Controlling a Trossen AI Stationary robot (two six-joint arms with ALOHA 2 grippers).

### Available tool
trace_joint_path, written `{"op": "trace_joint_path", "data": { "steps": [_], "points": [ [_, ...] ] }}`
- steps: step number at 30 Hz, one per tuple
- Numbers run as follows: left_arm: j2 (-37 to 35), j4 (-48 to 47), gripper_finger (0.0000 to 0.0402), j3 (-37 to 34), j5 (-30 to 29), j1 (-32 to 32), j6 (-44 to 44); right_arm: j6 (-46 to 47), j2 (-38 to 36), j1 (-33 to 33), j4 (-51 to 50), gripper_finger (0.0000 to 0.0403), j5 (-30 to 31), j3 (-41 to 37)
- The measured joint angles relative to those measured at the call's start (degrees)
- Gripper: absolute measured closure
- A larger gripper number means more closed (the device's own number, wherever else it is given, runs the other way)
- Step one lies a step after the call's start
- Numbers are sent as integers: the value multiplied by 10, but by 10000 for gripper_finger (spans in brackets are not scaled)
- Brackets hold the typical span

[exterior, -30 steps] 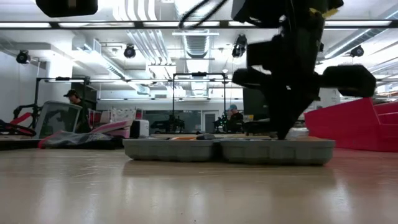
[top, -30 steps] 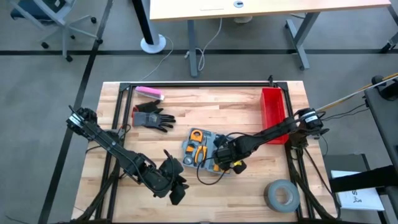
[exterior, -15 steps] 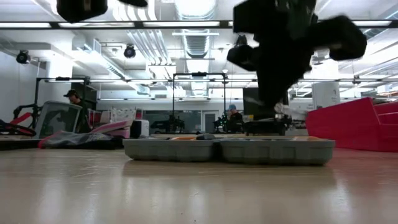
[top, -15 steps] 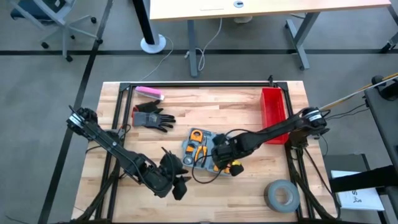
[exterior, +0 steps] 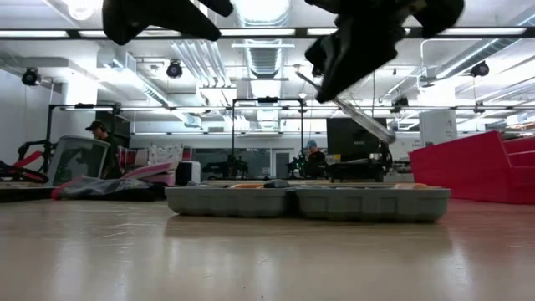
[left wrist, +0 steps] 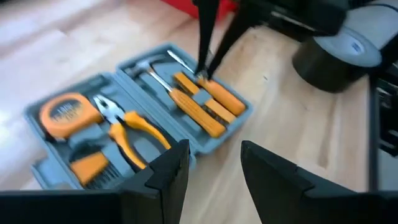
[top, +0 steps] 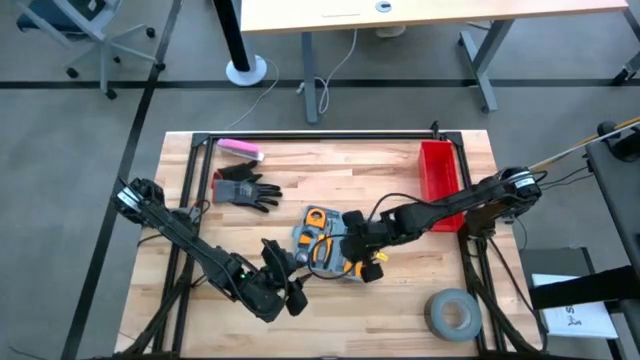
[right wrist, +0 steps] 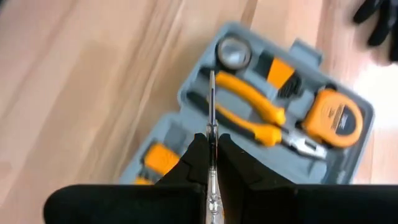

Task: Prefit tool cases
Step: Put the screwdriver into the pre-fit tool case

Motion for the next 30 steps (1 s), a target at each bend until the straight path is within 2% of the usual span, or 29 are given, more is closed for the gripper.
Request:
{"op": "trace_joint_path", "data": {
  "steps": [8, 13, 21, 26, 30],
  "points": [
    [20, 9, 247, -7, -65, 7, 12, 31, -18, -1, 89, 403, 0, -9],
    [20, 27, 229, -35, -107, 11, 19, 38, -32, -4, 109, 403, 1, -9],
    [21, 180, 203, -91, -145, 20, 119, 39, -53, -14, 190, 403, 1, -9],
    [21, 270, 210, -102, -147, 38, 203, 36, -57, -21, 252, 403, 1, -9],
    [21, 304, 220, -103, -147, 52, 244, 33, -58, -25, 275, 403, 1, -9]
  ]
}}
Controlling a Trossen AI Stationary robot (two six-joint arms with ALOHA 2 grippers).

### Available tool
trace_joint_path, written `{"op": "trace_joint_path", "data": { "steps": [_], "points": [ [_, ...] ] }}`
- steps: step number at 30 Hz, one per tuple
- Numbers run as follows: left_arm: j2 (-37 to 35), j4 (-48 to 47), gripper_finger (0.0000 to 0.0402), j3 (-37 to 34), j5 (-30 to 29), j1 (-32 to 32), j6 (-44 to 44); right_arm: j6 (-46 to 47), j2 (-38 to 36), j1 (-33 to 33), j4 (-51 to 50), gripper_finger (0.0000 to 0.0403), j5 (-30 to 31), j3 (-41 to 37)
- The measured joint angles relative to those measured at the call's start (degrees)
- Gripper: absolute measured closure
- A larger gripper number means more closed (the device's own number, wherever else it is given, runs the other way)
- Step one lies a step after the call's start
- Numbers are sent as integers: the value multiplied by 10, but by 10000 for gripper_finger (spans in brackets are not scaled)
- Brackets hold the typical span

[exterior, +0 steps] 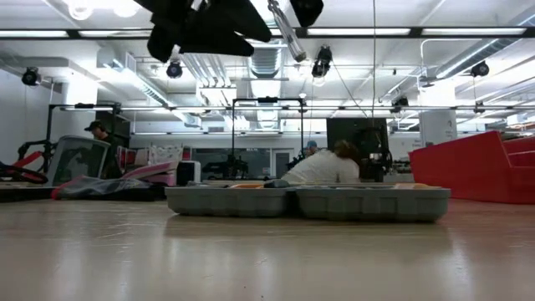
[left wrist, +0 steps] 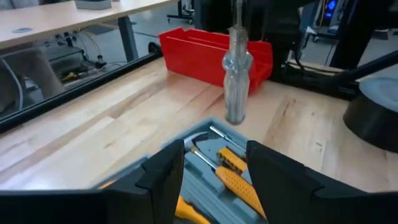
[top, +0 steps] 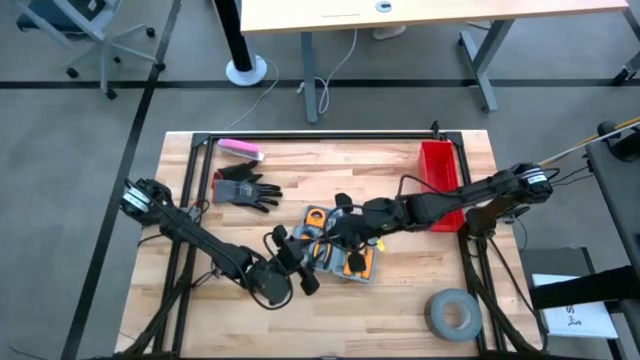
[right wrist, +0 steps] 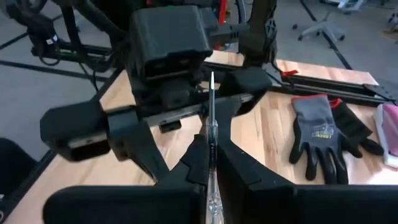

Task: Prefit tool cases
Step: Put the screwdriver into the pre-fit tool case

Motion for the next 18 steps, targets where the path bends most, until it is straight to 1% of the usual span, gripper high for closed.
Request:
{"op": "trace_joint_path", "data": {
  "steps": [9, 13, 18],
  "points": [
    [0, 36, 233, -2, 3, 13, 9, 3, 0, -1, 56, 403, 0, 0],
    [0, 46, 228, -2, 4, 13, 20, 2, 0, -1, 79, 403, 0, 0],
    [0, 87, 220, -4, 4, 18, 48, 2, 0, -2, 93, 403, 0, 0]
  ]
}}
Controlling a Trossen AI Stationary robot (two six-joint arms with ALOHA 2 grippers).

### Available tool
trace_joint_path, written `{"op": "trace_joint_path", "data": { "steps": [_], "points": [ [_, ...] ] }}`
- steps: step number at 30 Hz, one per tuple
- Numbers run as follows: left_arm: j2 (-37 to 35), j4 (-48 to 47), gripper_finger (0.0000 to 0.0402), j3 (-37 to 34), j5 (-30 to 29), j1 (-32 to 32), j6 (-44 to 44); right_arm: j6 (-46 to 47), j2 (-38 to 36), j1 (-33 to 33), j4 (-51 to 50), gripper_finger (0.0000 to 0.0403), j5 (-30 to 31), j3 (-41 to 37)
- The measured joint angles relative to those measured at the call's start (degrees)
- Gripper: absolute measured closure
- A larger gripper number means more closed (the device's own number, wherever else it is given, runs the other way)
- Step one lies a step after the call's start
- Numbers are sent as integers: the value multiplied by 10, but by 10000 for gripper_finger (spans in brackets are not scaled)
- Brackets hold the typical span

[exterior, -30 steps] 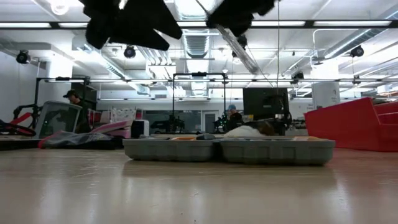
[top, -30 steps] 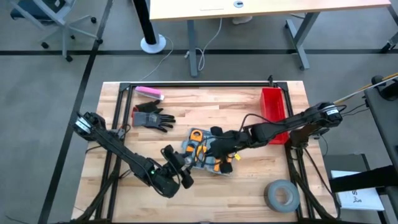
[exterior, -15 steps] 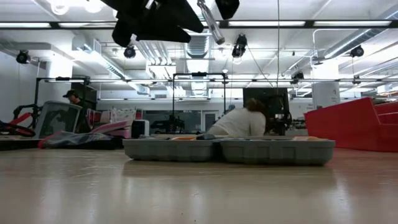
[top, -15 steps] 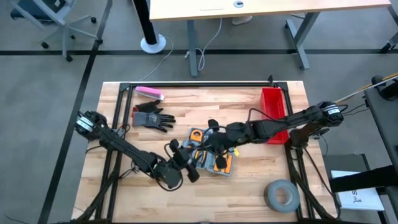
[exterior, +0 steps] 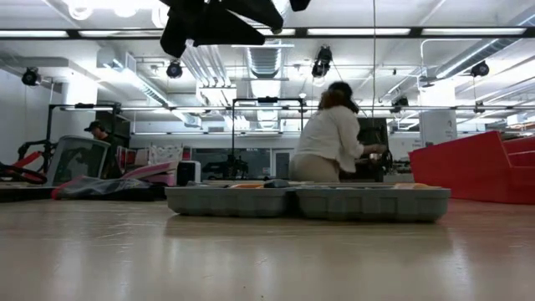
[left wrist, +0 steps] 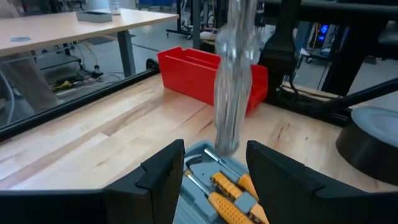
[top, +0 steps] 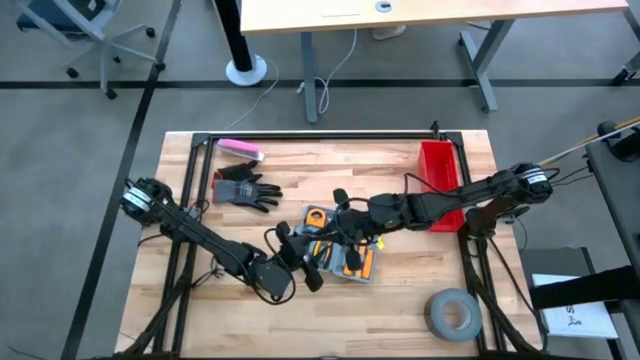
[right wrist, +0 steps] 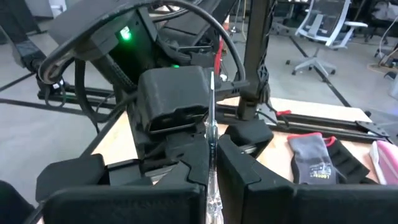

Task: Prefit tool cases
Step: Put the screwdriver into the pre-fit tool case

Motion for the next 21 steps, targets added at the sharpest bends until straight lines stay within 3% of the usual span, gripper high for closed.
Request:
{"op": "trace_joint_path", "data": {
  "steps": [21],
  "points": [
    [-3, 146, 250, 0, -26, 9, 149, -3, -27, 1, 24, 403, 1, 0]
  ]
}}
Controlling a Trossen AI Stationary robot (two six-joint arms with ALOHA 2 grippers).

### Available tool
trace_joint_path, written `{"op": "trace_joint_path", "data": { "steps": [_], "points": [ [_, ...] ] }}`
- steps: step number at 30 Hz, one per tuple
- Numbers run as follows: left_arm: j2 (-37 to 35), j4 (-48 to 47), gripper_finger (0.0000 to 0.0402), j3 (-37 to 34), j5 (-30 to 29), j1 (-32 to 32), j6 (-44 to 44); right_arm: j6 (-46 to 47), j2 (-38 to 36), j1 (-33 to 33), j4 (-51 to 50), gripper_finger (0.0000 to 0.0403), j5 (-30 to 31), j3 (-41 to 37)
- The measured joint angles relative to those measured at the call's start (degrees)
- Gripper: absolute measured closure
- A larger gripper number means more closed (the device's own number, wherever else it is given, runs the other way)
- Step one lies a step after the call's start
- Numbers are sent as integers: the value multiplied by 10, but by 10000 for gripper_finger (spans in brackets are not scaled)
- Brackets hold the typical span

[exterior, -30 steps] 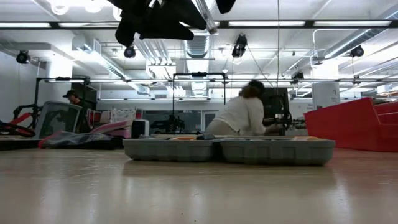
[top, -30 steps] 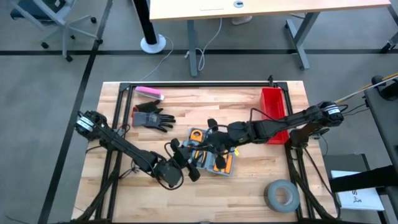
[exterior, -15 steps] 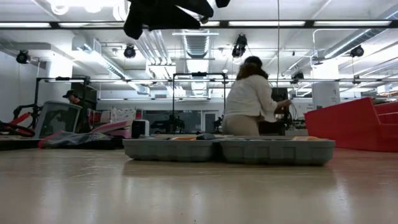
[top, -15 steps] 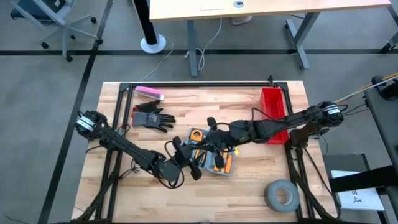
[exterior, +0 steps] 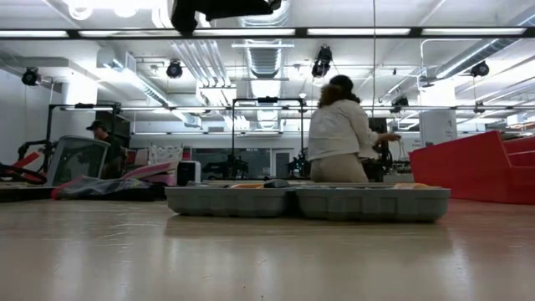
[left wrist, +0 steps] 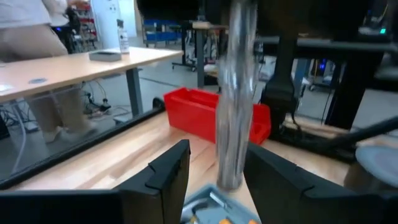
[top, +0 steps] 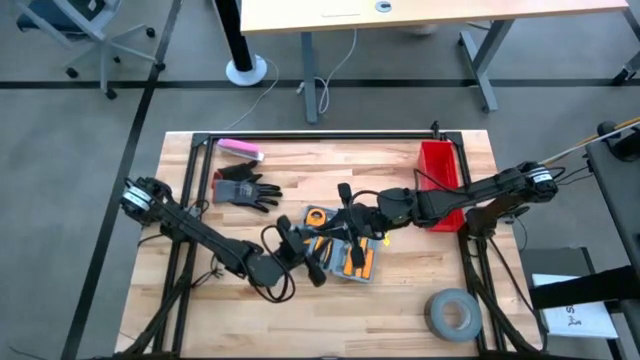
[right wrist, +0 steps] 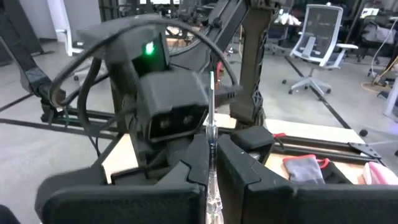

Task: Prefit tool cases
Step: Put the screwdriver into the pre-fit tool case

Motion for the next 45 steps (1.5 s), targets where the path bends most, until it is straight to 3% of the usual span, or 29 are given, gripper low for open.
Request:
{"op": "trace_joint_path", "data": {
  "steps": [21, 31, 37, 45],
  "points": [
    [-2, 62, 294, 0, 1, 8, 50, 1, 0, 0, 1, 403, 5, 0],
    [-3, 65, 362, 0, 1, 7, 47, 2, -3, 0, -9, 403, 20, 0],
    [-3, 62, 365, 4, 1, 9, 47, 12, -8, 0, -24, 401, 33, 0],
    [-5, 64, 365, 7, 0, 10, 45, 29, -8, 1, -56, 328, 34, 0]
  ]
}}
